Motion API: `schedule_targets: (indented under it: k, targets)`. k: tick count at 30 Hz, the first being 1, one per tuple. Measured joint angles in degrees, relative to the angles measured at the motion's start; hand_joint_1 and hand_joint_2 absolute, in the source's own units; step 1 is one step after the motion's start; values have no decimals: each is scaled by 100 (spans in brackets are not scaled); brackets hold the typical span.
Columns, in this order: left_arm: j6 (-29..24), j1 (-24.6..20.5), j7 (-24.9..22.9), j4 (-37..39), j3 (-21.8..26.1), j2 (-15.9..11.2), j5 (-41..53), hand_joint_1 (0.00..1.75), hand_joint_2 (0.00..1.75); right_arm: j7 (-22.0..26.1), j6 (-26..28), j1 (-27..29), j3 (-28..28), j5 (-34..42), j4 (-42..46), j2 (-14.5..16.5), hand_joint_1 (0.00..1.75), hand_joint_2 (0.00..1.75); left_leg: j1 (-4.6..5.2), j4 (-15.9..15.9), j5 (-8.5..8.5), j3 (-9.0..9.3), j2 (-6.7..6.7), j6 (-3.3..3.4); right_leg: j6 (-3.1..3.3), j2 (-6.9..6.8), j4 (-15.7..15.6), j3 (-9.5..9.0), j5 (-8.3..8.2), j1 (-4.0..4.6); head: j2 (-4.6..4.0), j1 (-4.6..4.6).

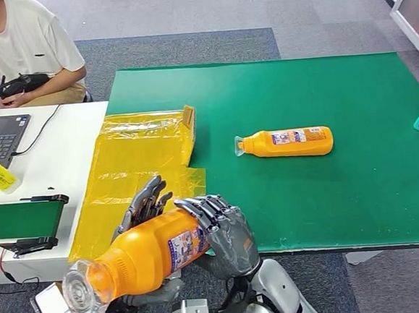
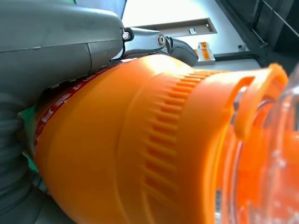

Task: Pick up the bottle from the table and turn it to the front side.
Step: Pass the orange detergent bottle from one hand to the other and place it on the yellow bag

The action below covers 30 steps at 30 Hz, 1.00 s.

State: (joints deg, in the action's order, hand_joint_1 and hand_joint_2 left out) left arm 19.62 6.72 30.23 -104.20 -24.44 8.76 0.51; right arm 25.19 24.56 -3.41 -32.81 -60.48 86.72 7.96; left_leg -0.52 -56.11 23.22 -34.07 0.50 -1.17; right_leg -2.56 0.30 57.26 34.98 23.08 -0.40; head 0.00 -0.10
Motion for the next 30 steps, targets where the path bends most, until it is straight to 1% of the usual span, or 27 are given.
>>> schedule_targets:
  k: [2, 5, 6, 9, 10, 14, 15, 16, 17, 18, 19, 21, 22, 23, 25, 27, 30]
  targets:
    - [-146, -18, 11, 34, -51, -36, 148, 175, 175, -32, 2, -12, -6, 10, -41, 0, 175, 175, 0, 0, 0, 0, 0, 0, 0, 0, 0, 0, 0, 0, 0, -1]
    - [-179, -20, 13, 39, -63, -42, 181, 175, 175, -39, 3, -14, -7, 14, -48, 0, 175, 175, 0, 0, 0, 0, 0, 0, 0, 0, 0, 0, 0, 0, 0, 0]
    - [-309, -23, 5, 47, -96, -57, 319, 175, 175, -54, 8, -15, -9, 21, -68, 0, 175, 175, 0, 0, 0, 0, 0, 0, 0, 0, 0, 0, 0, 0, 0, 0]
    - [-922, -19, -93, 70, -235, -103, 987, 175, 175, -162, 34, 17, 4, 43, -129, 0, 175, 175, 0, 0, 0, -1, 0, 0, 0, 0, 0, 0, 0, 0, 0, -1]
    - [-1000, -11, -114, 69, -247, -104, 1074, 175, 175, -183, 38, 36, 15, 42, -130, 0, 175, 175, 0, 0, 0, -1, 0, 0, 0, 0, 0, 0, 0, 0, 0, 0]
    - [-1047, 28, -86, 22, -225, -103, 1089, 175, 175, -187, 36, 80, 27, 17, -121, 0, 175, 175, 0, 0, 0, -1, 0, 0, 0, 0, 0, 0, 0, 0, 0, -1]
    - [-1131, 47, -84, -4, -214, -97, 1161, 175, 175, -220, 27, 88, 27, -14, -118, 1, 141, 175, 0, 0, 0, -2, 0, 0, 0, 0, 0, -1, 1, 1, 0, 0]
    - [-1319, 81, -88, -40, -202, -80, 1368, 175, 175, -292, 5, 90, 28, -72, -115, 2, 97, 175, 0, 0, 0, -2, 0, 0, 1, 0, 0, 0, 1, 1, 0, -1]
    - [-1642, 135, -96, -93, -193, -41, 1774, 175, 175, -402, -40, 87, 33, -156, -113, 7, 54, 175, 0, 0, 1, -2, 0, -1, 1, 0, 0, 0, 1, 1, 0, 0]
    - [-2084, 211, -104, -172, -187, 13, 2372, 175, 175, -536, -104, 79, 42, -253, -113, 13, 10, 175, 0, 0, 1, -2, 0, -1, 1, 1, 0, 1, 0, 1, 0, 2]
    - [-2607, 294, -129, -284, -187, 65, 3122, 175, 175, -670, -177, 70, 55, -356, -114, 21, 0, 175, 0, 0, 2, -2, -1, -2, 1, 2, 0, 3, 0, 0, 0, 2]
    - [-3658, 414, -225, -600, -172, 135, 4511, 175, 175, -837, -299, 103, 102, -415, -132, 33, 0, 175, 0, 0, 2, -3, -1, 0, -2, 1, 0, 3, 2, -1, 0, 0]
    - [-4092, 446, -283, -783, -158, 150, 4956, 175, 175, -863, -340, 139, 142, -357, -146, 36, 0, 175, 0, 0, 2, -4, 1, 1, -3, 0, -1, 2, 3, -1, 0, -1]
    - [-4442, 468, -340, -967, -141, 162, 5204, 175, 175, -856, -374, 181, 187, -253, -161, 38, 0, 175, 0, 0, 3, -5, 3, 1, -4, -2, 0, 0, 4, 0, 0, -3]
    - [-4918, 507, -449, -1291, -126, 175, 5406, 175, 175, -812, -453, 246, 286, -57, -173, 49, 0, 175, 0, 0, 3, -4, 2, 1, -3, -1, 0, 0, 5, 0, 0, -3]
    - [-5284, 534, -550, -1540, -105, 174, 5643, 175, 175, -778, -533, 299, 374, 62, -172, 66, 0, 175, 0, 0, 4, -2, 1, 0, -1, 1, 0, 0, 6, 1, 0, -3]
    - [-5756, 587, -774, -1812, -13, 197, 6540, 175, 175, -696, -623, 377, 501, 197, -144, 99, 0, 175, 0, 0, 4, -3, 1, 0, 0, 0, 0, 0, 7, 2, 0, -3]
